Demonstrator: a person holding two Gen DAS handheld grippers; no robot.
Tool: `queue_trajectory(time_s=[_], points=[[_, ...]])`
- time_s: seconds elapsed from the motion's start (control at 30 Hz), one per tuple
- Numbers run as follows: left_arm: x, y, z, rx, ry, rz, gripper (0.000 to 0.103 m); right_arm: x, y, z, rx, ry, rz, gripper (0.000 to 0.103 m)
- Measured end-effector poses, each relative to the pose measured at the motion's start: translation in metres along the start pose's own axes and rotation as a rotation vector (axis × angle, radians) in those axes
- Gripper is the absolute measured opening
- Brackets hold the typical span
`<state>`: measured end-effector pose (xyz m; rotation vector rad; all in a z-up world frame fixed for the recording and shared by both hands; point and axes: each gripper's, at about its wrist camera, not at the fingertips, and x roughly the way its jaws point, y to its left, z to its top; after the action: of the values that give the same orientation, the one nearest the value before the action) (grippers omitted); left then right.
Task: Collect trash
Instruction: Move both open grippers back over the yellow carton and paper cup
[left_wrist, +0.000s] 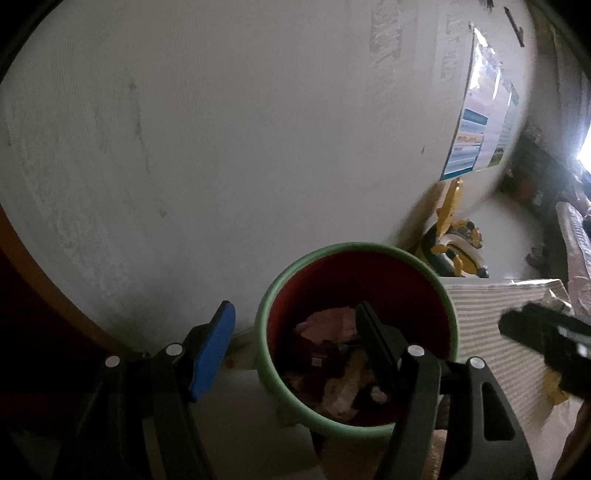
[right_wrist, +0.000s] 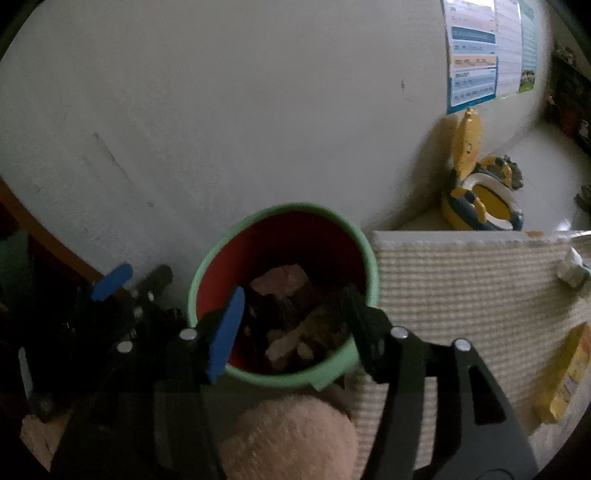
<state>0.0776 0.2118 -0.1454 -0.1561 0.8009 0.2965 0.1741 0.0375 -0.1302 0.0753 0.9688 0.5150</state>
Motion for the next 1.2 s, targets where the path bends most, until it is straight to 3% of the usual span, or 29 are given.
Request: queue_trajectory(time_s=[0.27,0.5,0.7,0.87,1.07,1.13,1.2], points=[[-0.017,-0.028,-0.004,0.037,-0.001,-0.061,0.065,-0.046,-0.068,-0.055,0.098,-0.016,-0.167,0.066],[-0.033,-0.063,-0.013,0.096,-0.001,-0.138,0.065,-0.075,-0.186,-0.098,0.418,-0.053,-0.47,0.072],[-0.047,-0.079,-0.016,0.137,-0.009,-0.152,0.065,-0.061,-0.254,-0.107,0.573,-0.005,-0.584,0.073],[-0.053,-0.091,-0.014,0.168,-0.01,-0.159,0.065,-0.038,-0.279,-0.107,0.58,0.079,-0.614,0.075],[-0.053,-0.118,-0.014,0.209,0.004,-0.192,0.066,-0.032,-0.296,-0.122,0.646,0.091,-0.575,0.075],[-0.051,-0.132,-0.015,0.229,0.014,-0.212,0.066,-0.031,-0.299,-0.126,0.635,0.094,-0.55,0.064],[-0.047,-0.152,-0.016,0.249,0.03,-0.246,0.066,-0.033,-0.299,-0.128,0.618,0.084,-0.504,0.063]])
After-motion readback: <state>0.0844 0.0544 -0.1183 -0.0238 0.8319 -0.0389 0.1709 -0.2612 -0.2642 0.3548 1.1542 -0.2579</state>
